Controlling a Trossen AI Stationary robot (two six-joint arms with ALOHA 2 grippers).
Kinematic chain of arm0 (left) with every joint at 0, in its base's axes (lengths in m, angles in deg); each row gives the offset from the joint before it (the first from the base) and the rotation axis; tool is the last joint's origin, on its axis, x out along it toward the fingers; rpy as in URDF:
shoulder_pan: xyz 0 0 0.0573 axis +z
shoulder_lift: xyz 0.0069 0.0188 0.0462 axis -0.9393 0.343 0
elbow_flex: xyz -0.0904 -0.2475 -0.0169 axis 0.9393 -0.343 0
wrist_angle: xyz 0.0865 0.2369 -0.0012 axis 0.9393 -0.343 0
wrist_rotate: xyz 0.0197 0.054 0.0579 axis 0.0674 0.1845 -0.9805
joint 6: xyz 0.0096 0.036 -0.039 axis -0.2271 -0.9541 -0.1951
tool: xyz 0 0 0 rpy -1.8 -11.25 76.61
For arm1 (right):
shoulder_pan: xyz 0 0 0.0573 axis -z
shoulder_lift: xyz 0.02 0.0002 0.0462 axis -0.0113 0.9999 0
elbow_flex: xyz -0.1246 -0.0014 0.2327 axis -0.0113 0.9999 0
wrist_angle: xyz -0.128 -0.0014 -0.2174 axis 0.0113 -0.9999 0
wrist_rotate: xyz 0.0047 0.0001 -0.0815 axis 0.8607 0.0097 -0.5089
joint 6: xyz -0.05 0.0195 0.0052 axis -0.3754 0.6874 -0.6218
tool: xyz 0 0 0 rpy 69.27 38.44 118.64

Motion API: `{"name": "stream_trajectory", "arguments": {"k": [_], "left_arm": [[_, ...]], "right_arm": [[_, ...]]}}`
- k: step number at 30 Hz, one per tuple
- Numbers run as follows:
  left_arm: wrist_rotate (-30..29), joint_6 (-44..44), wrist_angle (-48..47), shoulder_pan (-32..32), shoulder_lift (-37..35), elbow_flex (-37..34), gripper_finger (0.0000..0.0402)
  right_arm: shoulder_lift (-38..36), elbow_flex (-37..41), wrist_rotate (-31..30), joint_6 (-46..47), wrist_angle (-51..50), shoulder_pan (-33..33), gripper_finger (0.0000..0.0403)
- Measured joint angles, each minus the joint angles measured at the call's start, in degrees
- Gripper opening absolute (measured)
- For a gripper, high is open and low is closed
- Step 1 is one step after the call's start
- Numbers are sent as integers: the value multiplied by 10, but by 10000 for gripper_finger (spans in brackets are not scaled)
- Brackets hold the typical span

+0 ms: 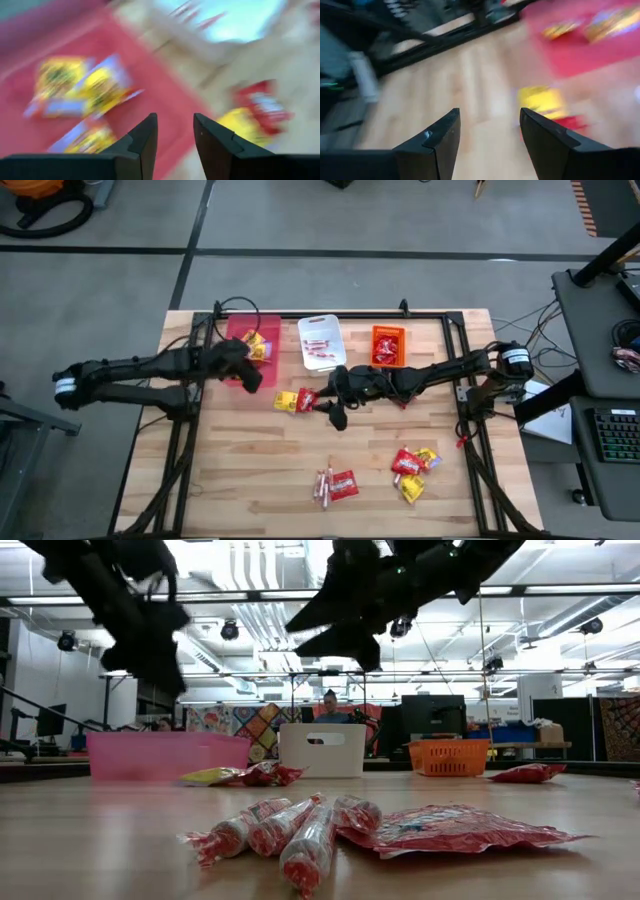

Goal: Sort candy
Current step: Put the red candy into the orange bin

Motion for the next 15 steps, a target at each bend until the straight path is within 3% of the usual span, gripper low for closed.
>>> {"name": "stream_trajectory", "arguments": {"k": [6, 11, 15], "left_arm": [[-140, -6, 134, -219, -12, -3, 110], [-252, -22, 197, -395, 14, -9, 110], [-316, -21, 228, -500, 50, -9, 110]], "right_arm": [[0, 0, 130, 117, -13, -6, 192], [0, -1, 156, 209, -53, -25, 187], [0, -39, 153, 273, -223, -47, 187]]}}
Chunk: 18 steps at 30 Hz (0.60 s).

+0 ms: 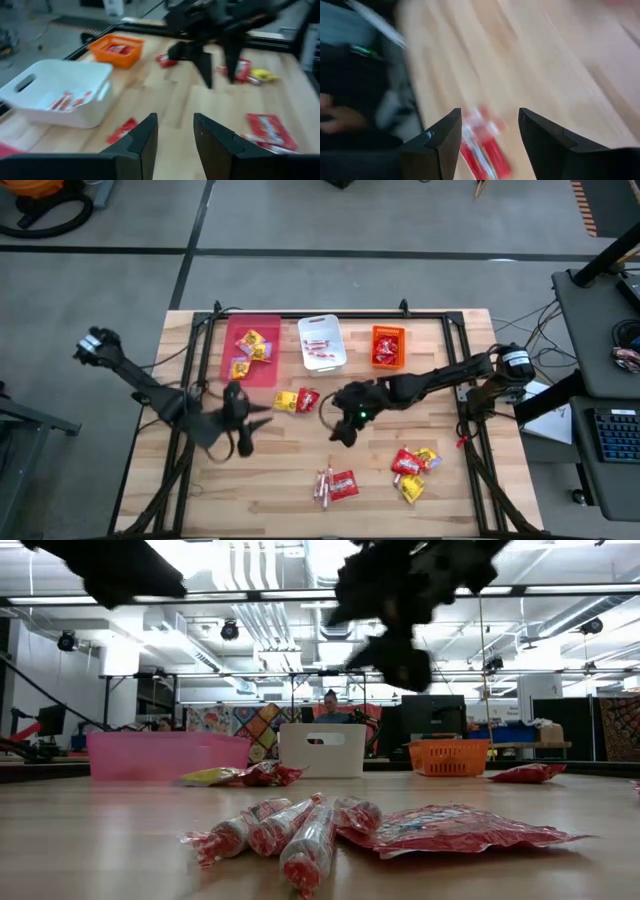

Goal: Sort candy
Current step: Put the red candy into the orange bin

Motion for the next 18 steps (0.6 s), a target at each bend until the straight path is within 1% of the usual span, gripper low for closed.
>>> {"name": "stream_trajectory", "arguments": {"k": [2, 5, 8, 10, 11, 14, 18], "left_arm": [[-27, 2, 15, -37, 23, 0, 110], [-48, 4, 52, -69, 62, 0, 110], [-54, 4, 107, -76, 100, 0, 110], [-54, -1, 152, -76, 127, 0, 110], [-54, -6, 174, -76, 140, 0, 110], [-54, -27, 239, -77, 171, -1, 109], [-54, -36, 276, -79, 190, -1, 103]], "right_arm": [[0, -31, -23, 16, -120, -16, 187], [0, -83, -81, 31, -321, -38, 187], [0, -118, -158, 33, -494, -53, 187], [0, -127, -211, 38, -582, -58, 187], [0, -128, -225, 43, -614, -58, 187], [0, -123, -232, 40, -672, -44, 187], [0, -104, -233, 14, -674, -20, 187]]}}
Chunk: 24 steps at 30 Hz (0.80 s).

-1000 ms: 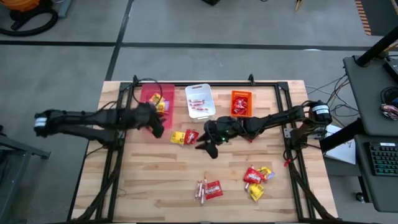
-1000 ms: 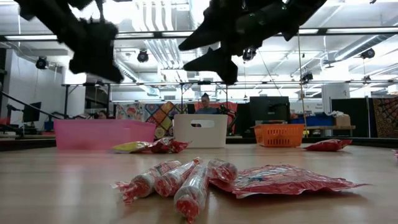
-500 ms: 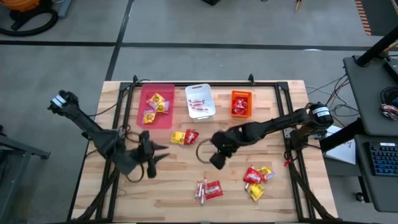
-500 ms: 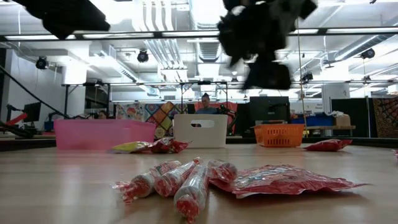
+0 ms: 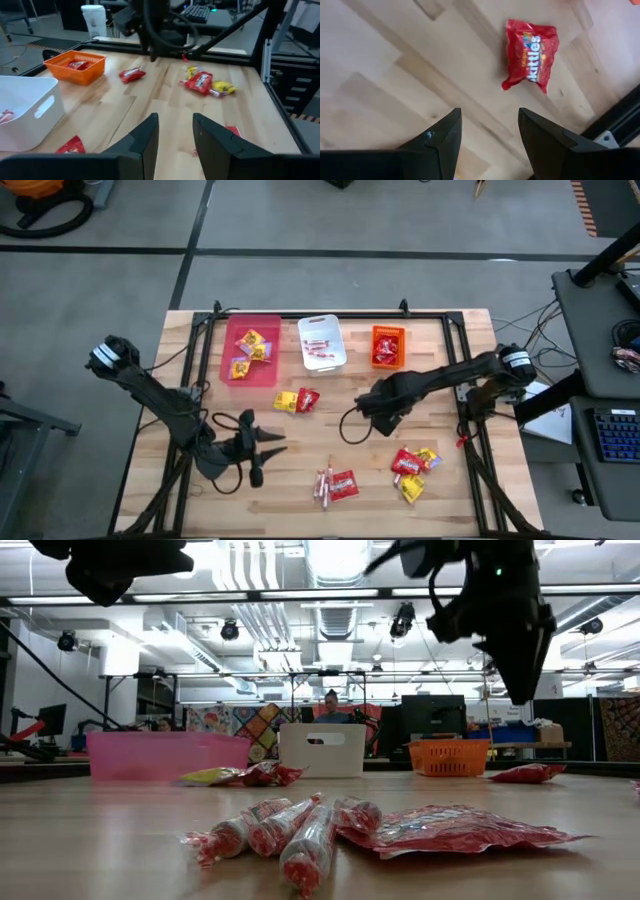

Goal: Sort candy
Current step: Put the red candy into the orange bin

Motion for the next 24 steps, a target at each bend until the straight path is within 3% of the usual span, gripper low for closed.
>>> {"name": "stream_trajectory", "arguments": {"k": [12, 24], "left_arm": [[26, -35, -14, -6, -9, -1, 83], [103, -192, -14, 3, -76, -19, 77]], "right_arm": [[0, 67, 2, -64, 48, 70, 187], [-2, 75, 5, -127, 92, 122, 187]]}}
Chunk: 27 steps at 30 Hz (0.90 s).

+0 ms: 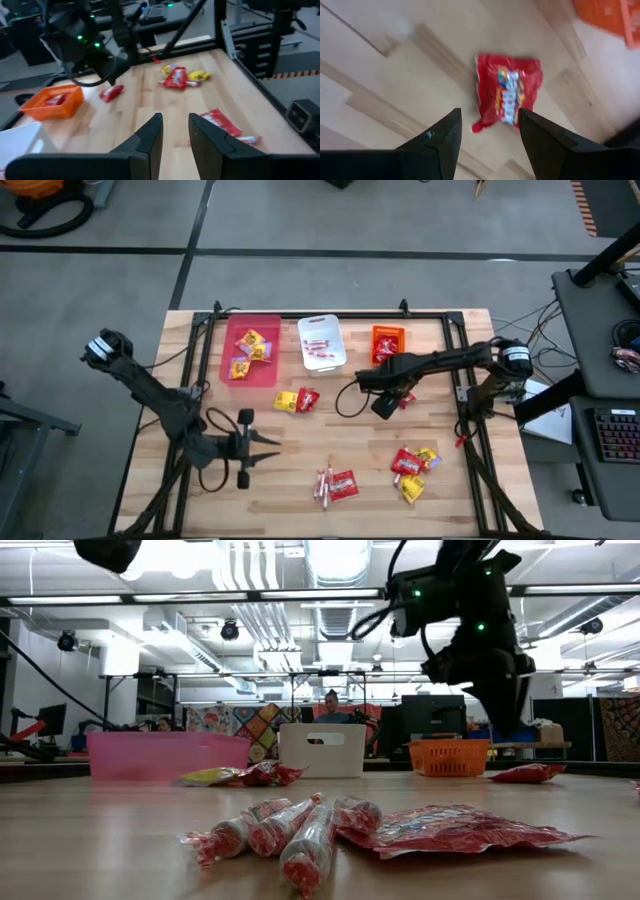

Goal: Sort candy
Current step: Put the red candy into the orange bin

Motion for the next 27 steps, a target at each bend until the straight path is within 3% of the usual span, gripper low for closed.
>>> {"name": "stream_trajectory", "arguments": {"k": [5, 8, 19, 27], "left_arm": [[3, 10, 1, 41, -57, -37, 77], [34, 7, 29, 75, -73, -56, 77], [236, -38, 129, 205, -72, -114, 77], [255, -82, 129, 215, -137, -149, 77]], "right_arm": [[-1, -11, 7, -13, 27, 4, 187], [-1, -15, 26, -20, 30, 4, 187], [-1, -25, 30, -66, 41, 7, 187], [-1, -22, 30, -81, 55, 3, 187]]}}
